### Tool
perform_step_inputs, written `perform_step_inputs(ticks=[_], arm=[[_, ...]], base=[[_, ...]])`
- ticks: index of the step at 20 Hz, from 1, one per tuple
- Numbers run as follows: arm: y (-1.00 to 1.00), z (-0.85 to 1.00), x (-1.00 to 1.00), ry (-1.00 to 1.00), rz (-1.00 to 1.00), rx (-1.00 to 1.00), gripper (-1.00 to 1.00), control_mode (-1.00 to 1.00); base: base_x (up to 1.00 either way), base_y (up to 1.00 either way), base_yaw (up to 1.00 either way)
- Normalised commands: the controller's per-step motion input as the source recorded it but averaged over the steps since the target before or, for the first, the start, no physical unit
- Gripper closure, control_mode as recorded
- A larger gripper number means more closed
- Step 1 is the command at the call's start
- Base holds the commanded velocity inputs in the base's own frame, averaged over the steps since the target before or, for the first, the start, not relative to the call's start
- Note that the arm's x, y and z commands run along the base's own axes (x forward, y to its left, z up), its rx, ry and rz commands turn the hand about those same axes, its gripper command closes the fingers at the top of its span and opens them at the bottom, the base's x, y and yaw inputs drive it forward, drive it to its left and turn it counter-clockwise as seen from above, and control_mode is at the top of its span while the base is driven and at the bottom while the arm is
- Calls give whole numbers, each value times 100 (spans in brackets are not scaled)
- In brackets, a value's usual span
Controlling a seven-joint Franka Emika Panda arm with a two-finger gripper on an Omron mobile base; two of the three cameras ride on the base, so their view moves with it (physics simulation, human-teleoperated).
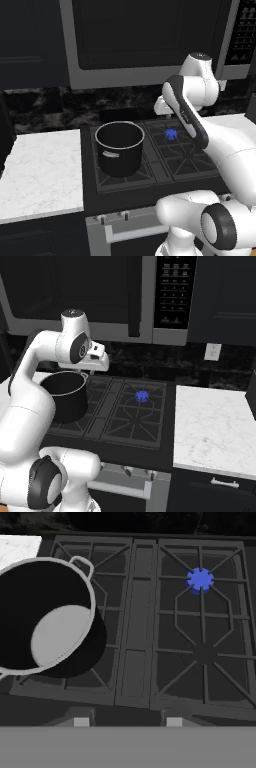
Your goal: Turn off the rear right burner of the stove.
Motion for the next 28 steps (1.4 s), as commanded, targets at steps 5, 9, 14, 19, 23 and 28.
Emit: perform_step_inputs(ticks=[5, 9, 14, 19, 23, 28], arm=[[0, -4, -18, 0, 0, -1, -100, -100], [-4, -9, -50, 0, 0, 0, -100, -100], [-40, 0, -56, 0, -3, 0, -100, -100], [-36, -2, -44, 0, -4, 0, -100, -100], [-5, 0, -7, 0, 0, 0, -100, -100], [-12, -5, -14, 0, 0, 0, -100, -100]], base=[[0, 0, 0], [0, 0, 0], [0, 0, 0], [0, 0, 0], [0, 0, 0], [0, 0, 0]])
